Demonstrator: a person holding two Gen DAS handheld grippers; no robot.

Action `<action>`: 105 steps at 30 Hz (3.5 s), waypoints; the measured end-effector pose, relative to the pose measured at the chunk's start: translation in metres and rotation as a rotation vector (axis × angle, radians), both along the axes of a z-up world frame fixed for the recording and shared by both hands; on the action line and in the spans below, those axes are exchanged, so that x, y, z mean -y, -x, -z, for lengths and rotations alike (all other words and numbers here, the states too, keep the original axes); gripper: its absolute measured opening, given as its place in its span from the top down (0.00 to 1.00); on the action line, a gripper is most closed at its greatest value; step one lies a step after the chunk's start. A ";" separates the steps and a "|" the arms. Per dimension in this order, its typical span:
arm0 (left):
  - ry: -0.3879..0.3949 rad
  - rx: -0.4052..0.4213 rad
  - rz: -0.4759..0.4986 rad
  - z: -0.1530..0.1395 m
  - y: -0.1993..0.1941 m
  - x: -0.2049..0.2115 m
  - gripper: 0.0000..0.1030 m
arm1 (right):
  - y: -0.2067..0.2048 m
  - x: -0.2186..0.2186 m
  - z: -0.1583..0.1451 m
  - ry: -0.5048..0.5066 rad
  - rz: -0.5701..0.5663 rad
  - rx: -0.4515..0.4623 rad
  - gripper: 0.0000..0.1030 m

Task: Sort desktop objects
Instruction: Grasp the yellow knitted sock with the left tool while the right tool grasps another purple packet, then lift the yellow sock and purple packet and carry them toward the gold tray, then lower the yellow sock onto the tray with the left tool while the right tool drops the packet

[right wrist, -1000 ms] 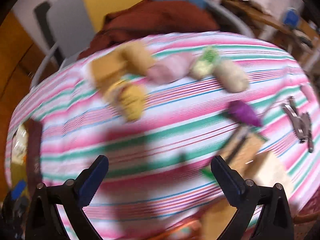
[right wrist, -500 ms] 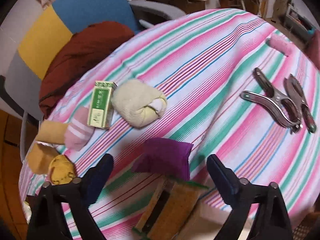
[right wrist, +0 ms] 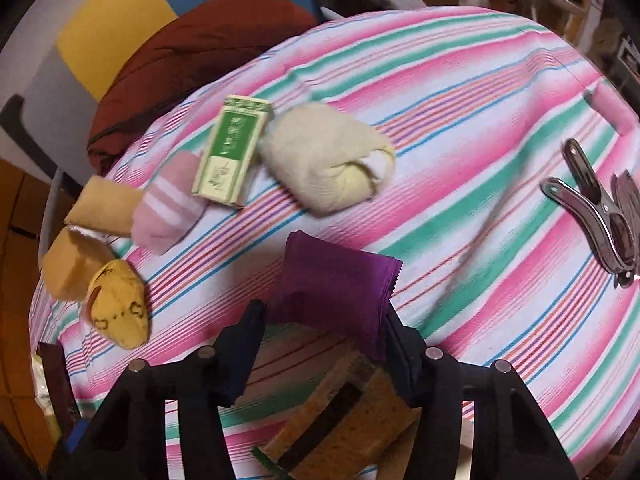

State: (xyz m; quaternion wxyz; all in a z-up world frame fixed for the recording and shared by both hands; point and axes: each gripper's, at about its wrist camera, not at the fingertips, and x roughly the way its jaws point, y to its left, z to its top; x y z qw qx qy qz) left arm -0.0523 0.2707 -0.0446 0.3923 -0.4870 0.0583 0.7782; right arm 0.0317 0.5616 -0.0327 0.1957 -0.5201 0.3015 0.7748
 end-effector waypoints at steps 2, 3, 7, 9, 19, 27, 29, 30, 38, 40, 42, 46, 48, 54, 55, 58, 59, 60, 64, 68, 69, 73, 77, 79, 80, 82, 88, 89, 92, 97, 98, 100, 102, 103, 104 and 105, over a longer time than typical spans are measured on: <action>-0.001 -0.002 0.011 0.001 0.005 -0.019 0.31 | 0.003 0.005 -0.002 -0.007 -0.028 -0.013 0.45; -0.007 -0.005 0.011 0.001 0.008 -0.030 0.30 | 0.005 0.008 -0.003 -0.011 -0.046 -0.016 0.45; -0.032 0.029 -0.015 0.003 0.022 -0.056 0.26 | 0.001 0.016 -0.006 -0.014 -0.070 -0.027 0.45; -0.033 0.058 -0.040 0.007 0.032 -0.067 0.26 | -0.002 0.005 -0.005 -0.001 -0.055 -0.040 0.45; 0.000 0.011 -0.066 0.031 0.064 -0.093 0.38 | -0.001 0.004 -0.005 0.021 -0.039 -0.048 0.45; -0.076 -0.084 0.044 0.042 0.040 -0.068 0.55 | 0.002 0.008 -0.005 0.010 -0.068 -0.048 0.45; -0.102 -0.056 0.027 0.042 0.040 -0.058 0.56 | 0.002 0.009 -0.006 0.010 -0.069 -0.050 0.45; -0.122 -0.041 0.015 0.043 0.039 -0.051 0.57 | 0.001 0.009 -0.006 0.011 -0.071 -0.050 0.45; -0.152 -0.033 0.005 0.045 0.021 -0.014 0.67 | 0.004 0.016 -0.006 0.035 -0.104 -0.068 0.45; -0.175 -0.018 -0.005 0.044 0.018 -0.003 0.68 | 0.006 0.019 -0.006 0.043 -0.121 -0.076 0.45; -0.190 -0.012 -0.016 0.044 0.015 0.009 0.68 | 0.007 0.024 -0.007 0.049 -0.144 -0.086 0.45; -0.218 0.000 -0.031 0.044 0.009 0.028 0.69 | 0.010 0.037 -0.009 0.068 -0.194 -0.108 0.45; -0.237 0.009 -0.044 0.045 0.006 0.039 0.69 | 0.011 0.046 -0.012 0.076 -0.227 -0.125 0.45; -0.261 0.011 -0.056 0.046 -0.004 0.063 0.70 | 0.019 0.086 -0.023 0.006 -0.389 -0.159 0.45; -0.260 0.006 -0.054 0.046 -0.006 0.066 0.70 | 0.020 0.093 -0.025 -0.006 -0.415 -0.165 0.45; -0.268 0.005 -0.051 0.047 -0.008 0.074 0.70 | 0.024 0.117 -0.029 -0.049 -0.501 -0.169 0.45; -0.274 0.007 -0.051 0.047 -0.009 0.077 0.70 | 0.025 0.124 -0.029 -0.058 -0.524 -0.167 0.45; -0.275 0.007 -0.053 0.046 -0.009 0.078 0.70 | 0.027 0.133 -0.029 -0.071 -0.550 -0.161 0.45; -0.280 0.011 -0.056 0.047 -0.011 0.085 0.70 | 0.029 0.161 -0.026 -0.101 -0.620 -0.126 0.45; -0.269 0.003 -0.050 0.044 -0.016 0.092 0.70 | 0.028 0.180 -0.026 -0.091 -0.656 -0.114 0.45; -0.258 -0.009 -0.041 0.042 -0.020 0.094 0.70 | 0.027 0.185 -0.027 -0.087 -0.660 -0.107 0.45; -0.276 0.030 -0.036 0.040 -0.028 0.108 0.70 | 0.026 0.204 -0.028 -0.059 -0.690 -0.100 0.45; -0.318 0.051 -0.047 0.031 -0.037 0.124 0.70 | 0.028 0.226 -0.031 -0.043 -0.723 -0.101 0.45; -0.335 0.047 -0.045 0.024 -0.041 0.133 0.70 | 0.030 0.236 -0.034 -0.034 -0.737 -0.109 0.45; -0.338 0.041 -0.045 0.021 -0.043 0.137 0.70 | 0.031 0.243 -0.036 -0.030 -0.747 -0.116 0.45; -0.346 0.035 -0.060 0.014 -0.044 0.150 0.70 | 0.033 0.256 -0.041 -0.032 -0.766 -0.128 0.45; -0.394 0.033 -0.135 -0.004 -0.038 0.199 0.70 | 0.041 0.299 -0.059 -0.006 -0.818 -0.187 0.45; -0.402 0.034 -0.150 -0.007 -0.036 0.208 0.70 | 0.044 0.308 -0.062 -0.006 -0.830 -0.192 0.45; -0.415 0.025 -0.211 -0.014 -0.027 0.238 0.70 | 0.052 0.334 -0.067 -0.001 -0.866 -0.200 0.45; -0.411 0.026 -0.332 -0.014 -0.005 0.287 0.70 | 0.071 0.380 -0.071 -0.005 -0.927 -0.204 0.45; -0.415 0.033 -0.355 -0.012 -0.001 0.296 0.70 | 0.076 0.392 -0.072 -0.009 -0.941 -0.205 0.45; -0.400 0.043 -0.412 -0.009 0.010 0.317 0.70 | 0.084 0.408 -0.072 -0.016 -0.958 -0.203 0.45; -0.388 0.048 -0.453 -0.005 0.018 0.334 0.70 | 0.092 0.425 -0.072 -0.034 -0.977 -0.200 0.45; -0.378 0.050 -0.474 -0.003 0.022 0.344 0.70 | 0.097 0.432 -0.072 -0.047 -0.986 -0.197 0.45; -0.364 0.051 -0.497 -0.001 0.026 0.353 0.70 | 0.101 0.437 -0.070 -0.056 -0.990 -0.196 0.45; -0.357 0.053 -0.514 0.001 0.029 0.361 0.70 | 0.106 0.443 -0.068 -0.067 -0.994 -0.194 0.45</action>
